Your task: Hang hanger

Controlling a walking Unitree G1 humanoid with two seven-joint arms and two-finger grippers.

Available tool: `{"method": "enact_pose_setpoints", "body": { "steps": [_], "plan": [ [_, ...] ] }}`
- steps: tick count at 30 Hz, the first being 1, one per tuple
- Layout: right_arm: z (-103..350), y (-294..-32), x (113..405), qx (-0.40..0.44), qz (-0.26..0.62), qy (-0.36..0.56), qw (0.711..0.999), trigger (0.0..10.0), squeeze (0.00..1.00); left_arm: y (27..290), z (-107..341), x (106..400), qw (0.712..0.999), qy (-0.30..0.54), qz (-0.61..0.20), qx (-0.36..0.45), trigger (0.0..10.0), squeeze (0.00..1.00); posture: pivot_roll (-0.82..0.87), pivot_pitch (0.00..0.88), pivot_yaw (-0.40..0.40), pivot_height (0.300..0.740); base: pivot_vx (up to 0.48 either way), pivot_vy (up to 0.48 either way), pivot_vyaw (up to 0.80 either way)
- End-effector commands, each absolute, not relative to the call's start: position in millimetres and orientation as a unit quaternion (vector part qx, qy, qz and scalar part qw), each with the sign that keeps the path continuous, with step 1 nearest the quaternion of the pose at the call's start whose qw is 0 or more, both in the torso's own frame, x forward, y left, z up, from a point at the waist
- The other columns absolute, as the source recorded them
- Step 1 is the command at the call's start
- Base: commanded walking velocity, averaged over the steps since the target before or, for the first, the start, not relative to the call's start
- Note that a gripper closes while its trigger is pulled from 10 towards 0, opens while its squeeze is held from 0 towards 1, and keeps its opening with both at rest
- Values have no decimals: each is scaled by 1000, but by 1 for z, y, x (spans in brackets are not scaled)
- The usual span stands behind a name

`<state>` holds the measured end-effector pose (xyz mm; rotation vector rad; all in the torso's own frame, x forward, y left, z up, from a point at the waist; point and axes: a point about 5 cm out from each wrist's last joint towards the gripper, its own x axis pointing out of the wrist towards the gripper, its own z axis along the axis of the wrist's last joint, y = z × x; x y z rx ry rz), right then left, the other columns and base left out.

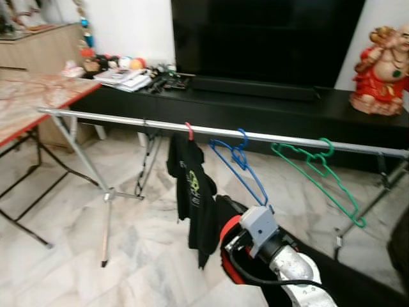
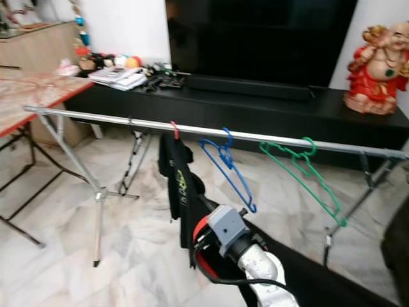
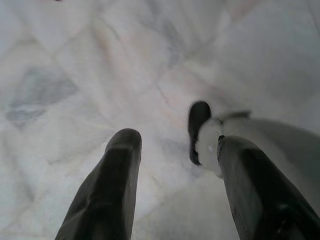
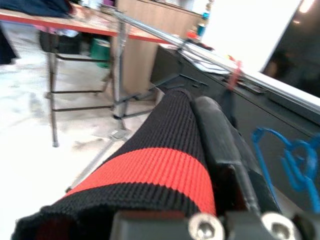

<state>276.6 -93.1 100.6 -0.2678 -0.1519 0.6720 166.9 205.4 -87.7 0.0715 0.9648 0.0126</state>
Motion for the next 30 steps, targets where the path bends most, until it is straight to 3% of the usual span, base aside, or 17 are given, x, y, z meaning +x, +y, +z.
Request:
{"method": "enact_pose_setpoints", "body": {
  "steps": [1, 7, 12, 15, 19, 21, 30],
  "plan": [
    [104, -98, 278, -129, 328, -80, 932, 10000, 0, 203, -90, 163, 881, 473, 4, 30, 10000, 0, 70, 0, 31, 740, 0, 0, 781],
    [102, -91, 275, -131, 360, -71, 921, 10000, 0, 202, -90, 163, 881, 472, 5, 30, 10000, 0, 77, 0, 24, 740, 0, 0, 775],
    [97, -101, 283, -91, 317, -54, 943, 10000, 0, 201, -90, 163, 881, 472, 5, 29, 10000, 0, 73, 0, 25, 740, 0, 0, 783],
    [74, -140, 294, -39, 179, 11, 983, 10000, 0, 200, -90, 164, 881, 472, 4, 31, 10000, 0, 77, 0, 26, 740, 0, 0, 0],
    [48, -175, 294, -8, 68, 83, 994, 10000, 0, 200, -90, 164, 882, 471, 5, 32, 10000, 0, 88, 0, 24, 740, 0, 0, 0],
    [23, -199, 285, 39, -4, 152, 988, 10000, 0, 201, -90, 164, 883, 468, 12, 31, 10000, 0, 94, 0, 19, 740, 0, 0, 0],
    [-29, -224, 248, 102, -92, 278, 951, 10000, 0, 199, -90, 164, 883, 468, 15, 33, 10000, 0, 86, 0, 18, 740, 0, 0, 0]
  ]
}}
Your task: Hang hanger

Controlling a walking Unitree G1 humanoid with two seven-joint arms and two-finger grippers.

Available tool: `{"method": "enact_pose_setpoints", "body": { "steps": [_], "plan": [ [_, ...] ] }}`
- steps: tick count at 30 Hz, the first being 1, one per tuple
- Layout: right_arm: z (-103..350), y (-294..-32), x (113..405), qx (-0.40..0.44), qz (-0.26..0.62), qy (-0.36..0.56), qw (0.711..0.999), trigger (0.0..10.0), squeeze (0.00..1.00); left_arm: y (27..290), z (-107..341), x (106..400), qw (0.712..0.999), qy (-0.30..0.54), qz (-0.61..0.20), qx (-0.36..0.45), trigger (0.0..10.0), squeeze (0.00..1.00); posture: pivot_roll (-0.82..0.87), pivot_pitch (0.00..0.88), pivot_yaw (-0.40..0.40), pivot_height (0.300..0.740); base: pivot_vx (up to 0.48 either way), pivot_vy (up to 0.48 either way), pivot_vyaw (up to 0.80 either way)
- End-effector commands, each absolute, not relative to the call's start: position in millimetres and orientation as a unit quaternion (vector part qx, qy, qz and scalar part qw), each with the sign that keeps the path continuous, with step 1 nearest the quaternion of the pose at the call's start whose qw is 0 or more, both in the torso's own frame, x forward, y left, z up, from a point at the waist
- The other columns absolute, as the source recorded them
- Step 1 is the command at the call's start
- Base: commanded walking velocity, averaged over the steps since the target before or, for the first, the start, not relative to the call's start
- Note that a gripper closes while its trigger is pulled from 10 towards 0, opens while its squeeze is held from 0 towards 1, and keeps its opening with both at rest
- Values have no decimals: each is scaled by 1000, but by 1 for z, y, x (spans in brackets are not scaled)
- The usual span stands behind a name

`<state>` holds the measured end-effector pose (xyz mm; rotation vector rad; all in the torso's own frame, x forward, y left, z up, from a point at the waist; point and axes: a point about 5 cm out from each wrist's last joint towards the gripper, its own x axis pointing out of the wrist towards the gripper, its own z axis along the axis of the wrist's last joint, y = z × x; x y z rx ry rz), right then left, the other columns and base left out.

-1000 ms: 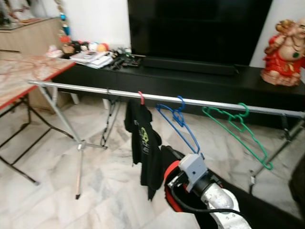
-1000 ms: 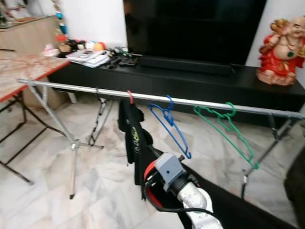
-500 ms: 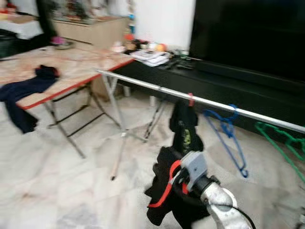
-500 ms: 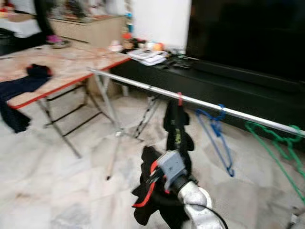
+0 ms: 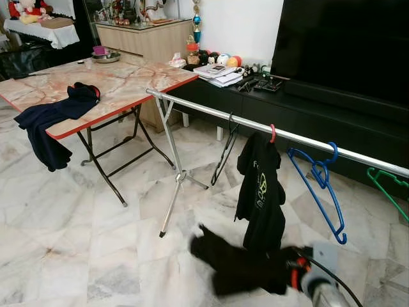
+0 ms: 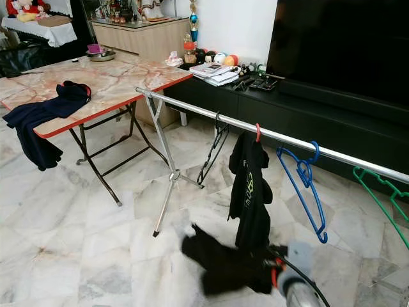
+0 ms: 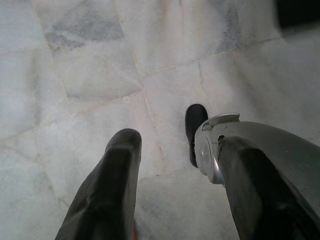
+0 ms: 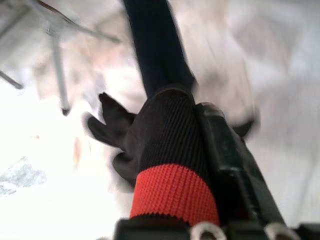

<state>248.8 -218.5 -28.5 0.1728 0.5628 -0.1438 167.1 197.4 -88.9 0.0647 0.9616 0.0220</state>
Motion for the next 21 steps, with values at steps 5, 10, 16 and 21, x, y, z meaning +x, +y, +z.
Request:
{"method": "enact_pose_setpoints", "body": {
  "steps": [5, 10, 16, 21],
  "plan": [
    [-45, -252, 222, 153, -176, 315, 920, 10000, 0, 198, -90, 164, 884, 466, 18, 31, 10000, 0, 106, 0, 15, 740, 0, 0, 0],
    [-66, -259, 184, 164, -223, 377, 884, 10000, 0, 198, -91, 163, 884, 466, 17, 38, 10000, 0, 106, 0, 19, 740, 0, 0, 0],
    [-76, -250, 169, 193, -259, 380, 867, 10000, 0, 199, -90, 163, 884, 465, 10, 47, 10000, 0, 76, 0, 40, 740, 0, 0, 0],
    [-79, -241, 169, 179, -229, 393, 872, 10000, 0, 198, -90, 162, 886, 461, 0, 54, 10000, 0, 83, 0, 26, 740, 0, 0, 0]
  ]
}}
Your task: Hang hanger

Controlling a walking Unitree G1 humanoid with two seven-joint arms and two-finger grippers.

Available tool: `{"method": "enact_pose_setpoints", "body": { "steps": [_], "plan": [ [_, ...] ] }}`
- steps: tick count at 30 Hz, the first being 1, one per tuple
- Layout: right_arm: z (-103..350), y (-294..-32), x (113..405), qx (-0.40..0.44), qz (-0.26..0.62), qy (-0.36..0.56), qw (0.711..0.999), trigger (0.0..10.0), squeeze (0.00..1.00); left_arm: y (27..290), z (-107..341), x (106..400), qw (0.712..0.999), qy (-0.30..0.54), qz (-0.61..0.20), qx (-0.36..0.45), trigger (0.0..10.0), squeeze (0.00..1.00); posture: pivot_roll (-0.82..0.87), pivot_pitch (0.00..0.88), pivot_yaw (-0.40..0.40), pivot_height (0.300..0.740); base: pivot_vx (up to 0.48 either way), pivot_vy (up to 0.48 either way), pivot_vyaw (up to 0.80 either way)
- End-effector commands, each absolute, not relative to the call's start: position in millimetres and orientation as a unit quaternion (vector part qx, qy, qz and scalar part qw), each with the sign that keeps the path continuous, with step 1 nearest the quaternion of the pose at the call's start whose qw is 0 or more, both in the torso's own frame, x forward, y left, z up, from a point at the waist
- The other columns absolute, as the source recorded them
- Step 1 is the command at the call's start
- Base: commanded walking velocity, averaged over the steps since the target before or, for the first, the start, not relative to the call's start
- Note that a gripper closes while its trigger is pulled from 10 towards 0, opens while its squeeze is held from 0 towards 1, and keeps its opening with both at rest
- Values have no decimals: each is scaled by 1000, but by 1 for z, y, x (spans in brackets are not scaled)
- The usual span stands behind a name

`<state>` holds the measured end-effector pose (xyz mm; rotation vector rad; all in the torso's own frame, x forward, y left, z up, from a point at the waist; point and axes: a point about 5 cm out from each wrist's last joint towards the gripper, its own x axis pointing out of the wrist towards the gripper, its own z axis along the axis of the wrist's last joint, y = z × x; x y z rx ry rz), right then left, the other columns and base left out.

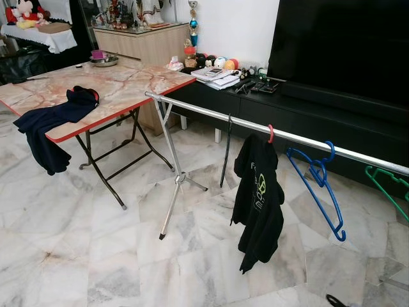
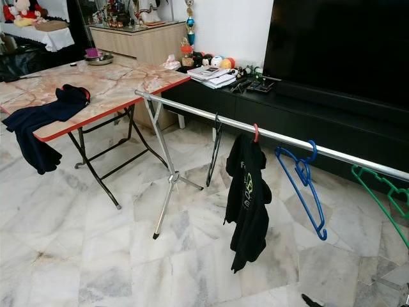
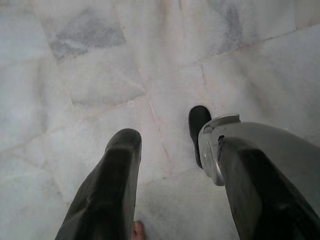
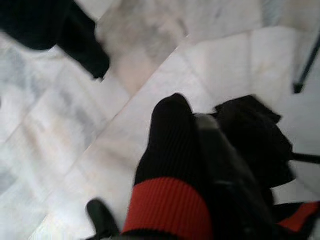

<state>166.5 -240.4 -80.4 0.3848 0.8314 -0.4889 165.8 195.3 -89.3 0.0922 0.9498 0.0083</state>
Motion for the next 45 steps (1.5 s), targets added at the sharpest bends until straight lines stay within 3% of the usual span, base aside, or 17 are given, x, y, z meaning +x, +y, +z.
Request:
{"method": "enact_pose_setpoints", "body": {
  "steps": [1, 7, 45],
  "plan": [
    [-79, -242, 168, 178, -230, 393, 872, 10000, 0, 198, -90, 162, 886, 461, 1, 53, 10000, 0, 83, 0, 26, 740, 0, 0, 0],
    [-75, -254, 169, 188, -254, 379, 870, 10000, 0, 197, -91, 160, 884, 464, -8, 59, 10000, 0, 46, 0, 37, 740, 0, 0, 0],
    [-76, -252, 169, 185, -242, 380, 873, 10000, 0, 196, -92, 159, 884, 464, -8, 58, 10000, 0, 42, 0, 36, 740, 0, 0, 0]
  ]
}}
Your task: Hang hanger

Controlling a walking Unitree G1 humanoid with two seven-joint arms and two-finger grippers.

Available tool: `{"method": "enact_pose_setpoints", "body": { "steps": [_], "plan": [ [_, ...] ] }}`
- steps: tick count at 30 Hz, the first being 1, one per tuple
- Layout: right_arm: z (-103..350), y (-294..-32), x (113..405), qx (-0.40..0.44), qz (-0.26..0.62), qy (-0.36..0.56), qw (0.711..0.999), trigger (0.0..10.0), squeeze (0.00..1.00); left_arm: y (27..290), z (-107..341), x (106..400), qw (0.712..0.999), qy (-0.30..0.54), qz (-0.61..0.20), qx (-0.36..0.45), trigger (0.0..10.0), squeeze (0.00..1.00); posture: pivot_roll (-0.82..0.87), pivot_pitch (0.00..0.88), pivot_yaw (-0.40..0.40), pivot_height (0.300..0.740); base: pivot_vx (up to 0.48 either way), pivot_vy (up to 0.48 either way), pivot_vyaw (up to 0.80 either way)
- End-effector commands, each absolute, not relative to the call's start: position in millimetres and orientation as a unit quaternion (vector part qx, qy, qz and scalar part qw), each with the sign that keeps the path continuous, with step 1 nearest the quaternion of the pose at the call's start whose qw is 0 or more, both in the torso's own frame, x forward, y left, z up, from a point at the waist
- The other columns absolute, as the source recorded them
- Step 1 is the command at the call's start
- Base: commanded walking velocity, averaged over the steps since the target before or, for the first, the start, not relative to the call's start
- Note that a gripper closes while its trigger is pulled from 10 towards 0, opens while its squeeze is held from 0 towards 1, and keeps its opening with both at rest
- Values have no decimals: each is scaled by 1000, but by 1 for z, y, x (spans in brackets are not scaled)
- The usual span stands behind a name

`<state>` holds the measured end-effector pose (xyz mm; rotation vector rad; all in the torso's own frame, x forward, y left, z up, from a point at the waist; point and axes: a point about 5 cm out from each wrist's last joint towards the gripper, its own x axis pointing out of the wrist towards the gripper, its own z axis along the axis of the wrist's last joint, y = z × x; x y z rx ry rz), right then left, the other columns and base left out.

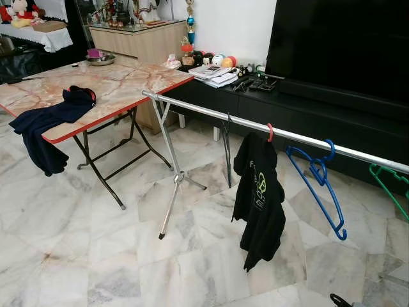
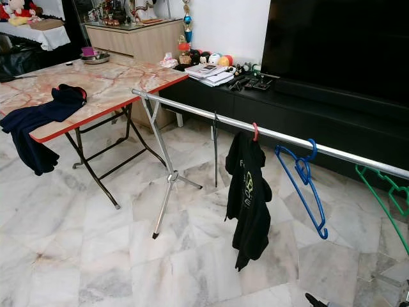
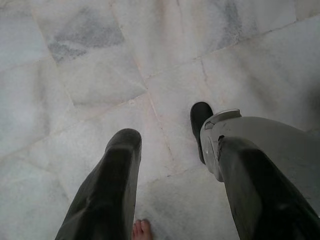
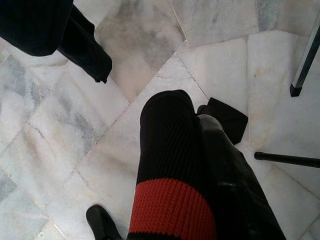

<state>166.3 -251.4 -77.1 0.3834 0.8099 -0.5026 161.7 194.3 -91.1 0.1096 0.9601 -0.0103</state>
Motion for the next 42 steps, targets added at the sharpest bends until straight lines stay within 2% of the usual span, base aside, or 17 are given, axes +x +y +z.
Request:
{"method": "enact_pose_setpoints", "body": {
  "steps": [1, 9, 14, 42],
  "plan": [
    [-76, -252, 169, 185, -242, 380, 873, 10000, 0, 196, -92, 159, 884, 464, -8, 58, 10000, 0, 42, 0, 36, 740, 0, 0, 0],
    [-76, -251, 169, 181, -239, 384, 873, 10000, 0, 196, -92, 159, 884, 464, -7, 58, 10000, 0, 44, 0, 34, 740, 0, 0, 0],
    [-78, -241, 170, 165, -215, 393, 878, 10000, 0, 198, -90, 163, 885, 463, -1, 50, 10000, 0, 60, 0, 32, 740, 0, 0, 0],
    [-79, -238, 171, 170, -216, 394, 877, 10000, 0, 200, -89, 166, 886, 462, 1, 50, 10000, 0, 61, 0, 39, 740, 0, 0, 0]
  ]
}}
